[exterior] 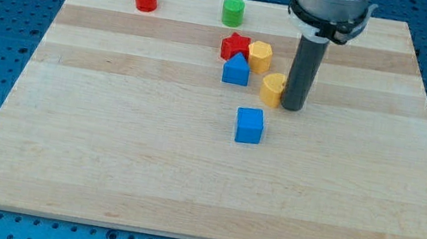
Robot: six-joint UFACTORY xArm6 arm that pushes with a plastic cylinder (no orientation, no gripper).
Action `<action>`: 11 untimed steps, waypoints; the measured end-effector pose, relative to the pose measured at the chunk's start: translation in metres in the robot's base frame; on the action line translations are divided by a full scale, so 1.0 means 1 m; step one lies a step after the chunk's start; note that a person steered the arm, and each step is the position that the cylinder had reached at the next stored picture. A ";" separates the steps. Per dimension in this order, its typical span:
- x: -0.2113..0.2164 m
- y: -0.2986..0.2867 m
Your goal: Slightly push the yellow hexagon into the red star
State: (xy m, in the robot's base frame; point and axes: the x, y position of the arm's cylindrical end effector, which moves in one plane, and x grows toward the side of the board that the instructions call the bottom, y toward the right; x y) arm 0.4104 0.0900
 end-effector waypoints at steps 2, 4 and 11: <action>-0.020 -0.048; -0.002 -0.072; -0.105 -0.065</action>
